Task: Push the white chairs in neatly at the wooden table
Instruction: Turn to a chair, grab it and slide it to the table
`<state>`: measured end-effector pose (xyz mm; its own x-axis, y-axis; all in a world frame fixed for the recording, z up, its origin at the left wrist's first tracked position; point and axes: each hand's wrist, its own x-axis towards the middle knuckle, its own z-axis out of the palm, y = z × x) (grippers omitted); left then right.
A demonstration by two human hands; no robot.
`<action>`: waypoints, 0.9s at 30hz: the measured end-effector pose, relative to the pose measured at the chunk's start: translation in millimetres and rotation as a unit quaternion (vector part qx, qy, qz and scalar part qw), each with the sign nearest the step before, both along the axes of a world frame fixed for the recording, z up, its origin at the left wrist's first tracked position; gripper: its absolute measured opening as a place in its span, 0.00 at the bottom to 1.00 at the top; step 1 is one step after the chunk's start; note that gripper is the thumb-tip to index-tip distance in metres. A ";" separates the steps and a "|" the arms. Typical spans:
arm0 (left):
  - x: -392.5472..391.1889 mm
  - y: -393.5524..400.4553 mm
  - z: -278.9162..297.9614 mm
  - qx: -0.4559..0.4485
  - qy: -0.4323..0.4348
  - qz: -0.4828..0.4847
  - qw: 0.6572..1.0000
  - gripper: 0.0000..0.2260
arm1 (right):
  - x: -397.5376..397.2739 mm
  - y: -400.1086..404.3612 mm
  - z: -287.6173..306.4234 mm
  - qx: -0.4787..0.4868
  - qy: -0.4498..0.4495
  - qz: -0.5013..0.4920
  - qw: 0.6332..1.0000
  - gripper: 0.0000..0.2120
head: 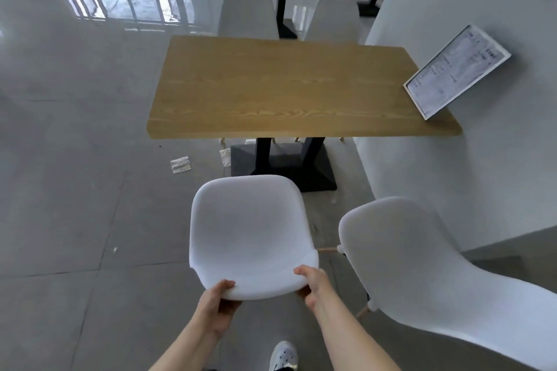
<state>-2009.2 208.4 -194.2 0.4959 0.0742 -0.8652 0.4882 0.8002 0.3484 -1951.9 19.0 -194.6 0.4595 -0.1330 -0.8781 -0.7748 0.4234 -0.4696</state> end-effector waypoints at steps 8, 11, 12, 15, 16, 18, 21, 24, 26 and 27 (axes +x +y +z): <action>37.3 -40.5 -4.2 -0.021 0.002 0.028 0.999 0.12 | 38.2 -39.0 -5.2 0.008 -0.005 0.019 1.000 0.21; 57.4 -42.5 -7.4 -0.021 0.000 0.024 0.999 0.13 | 56.8 -40.3 -5.6 0.007 -0.006 0.013 1.000 0.20; 64.1 -43.3 -8.7 -0.022 -0.001 0.024 0.999 0.13 | 62.7 -40.4 -5.2 0.006 -0.008 0.008 1.000 0.19; 78.8 -44.4 -13.2 -0.028 -0.009 0.018 0.999 0.14 | 77.8 -42.4 -7.6 0.008 -0.013 -0.003 1.000 0.15; 82.9 -43.2 -13.7 -0.028 -0.011 0.016 0.999 0.14 | 81.4 -41.6 -7.3 0.011 -0.012 -0.004 1.000 0.14; 92.2 -39.1 -15.5 -0.024 -0.011 0.011 1.000 0.15 | 87.4 -39.1 -8.6 0.016 -0.009 -0.010 1.000 0.15; 104.7 -34.4 -17.4 -0.027 -0.016 0.008 0.999 0.14 | 96.4 -35.5 -7.5 0.020 -0.002 -0.017 1.000 0.16; 116.0 -38.6 -16.8 -0.029 -0.018 0.007 0.999 0.16 | 111.0 -39.3 -4.8 0.009 -0.005 -0.018 1.000 0.13; 123.9 -40.1 -16.3 -0.027 -0.025 0.012 0.999 0.17 | 121.0 -40.9 -4.4 -0.001 -0.007 -0.014 1.000 0.12; 128.1 -38.9 -15.6 -0.024 -0.025 0.014 0.999 0.16 | 124.7 -40.0 -4.4 -0.003 -0.006 -0.013 1.000 0.12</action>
